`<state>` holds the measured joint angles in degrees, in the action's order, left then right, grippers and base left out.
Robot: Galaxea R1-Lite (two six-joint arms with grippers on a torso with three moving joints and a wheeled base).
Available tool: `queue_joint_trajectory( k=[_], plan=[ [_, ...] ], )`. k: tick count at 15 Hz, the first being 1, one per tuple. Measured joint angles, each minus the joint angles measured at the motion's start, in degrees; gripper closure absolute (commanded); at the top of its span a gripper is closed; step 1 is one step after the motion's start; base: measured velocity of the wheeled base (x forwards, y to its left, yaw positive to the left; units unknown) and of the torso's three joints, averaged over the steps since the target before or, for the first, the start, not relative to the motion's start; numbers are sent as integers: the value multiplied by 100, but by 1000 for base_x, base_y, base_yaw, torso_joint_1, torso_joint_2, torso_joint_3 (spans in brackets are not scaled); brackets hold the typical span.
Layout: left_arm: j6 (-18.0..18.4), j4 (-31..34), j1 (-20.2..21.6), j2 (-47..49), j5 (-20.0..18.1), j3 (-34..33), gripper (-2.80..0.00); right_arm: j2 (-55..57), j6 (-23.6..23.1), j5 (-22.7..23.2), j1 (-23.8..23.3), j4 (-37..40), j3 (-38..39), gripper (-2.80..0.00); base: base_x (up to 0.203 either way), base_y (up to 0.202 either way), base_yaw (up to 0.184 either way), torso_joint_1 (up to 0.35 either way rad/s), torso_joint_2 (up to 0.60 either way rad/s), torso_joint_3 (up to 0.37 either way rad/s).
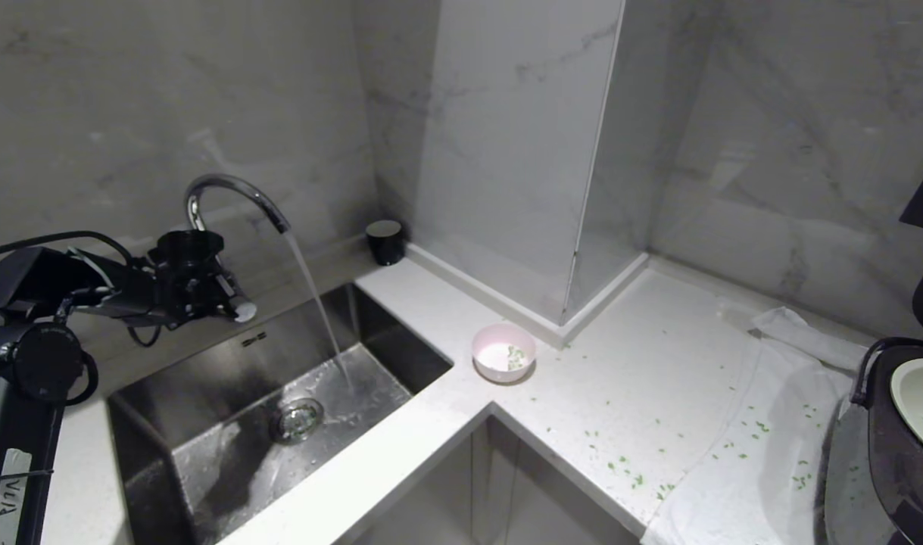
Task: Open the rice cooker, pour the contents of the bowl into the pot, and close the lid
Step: Turn on the tap
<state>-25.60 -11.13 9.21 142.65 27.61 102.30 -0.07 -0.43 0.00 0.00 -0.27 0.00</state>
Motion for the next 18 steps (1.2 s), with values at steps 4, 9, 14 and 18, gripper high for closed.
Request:
queue_joint_trajectory(
  k=[4,9,14,18],
  plan=[
    [35,-13,23,21,-9,19,-280,0,0,0,0,0,0,0,0,0,0,0,0,0],
    [33,-5,28,-1,-15,17,-280,0,0,0,0,-1,0,0,0,0,0,0,0,0],
    [-11,-17,-28,-314,-50,-415,-280,0,1,0,0,2,0,0,0,0,0,0,0,0],
    [-78,-31,-382,-1250,-317,-1506,-280,0,-1,0,0,0,0,0,0,0,0,0,0,0]
  ],
)
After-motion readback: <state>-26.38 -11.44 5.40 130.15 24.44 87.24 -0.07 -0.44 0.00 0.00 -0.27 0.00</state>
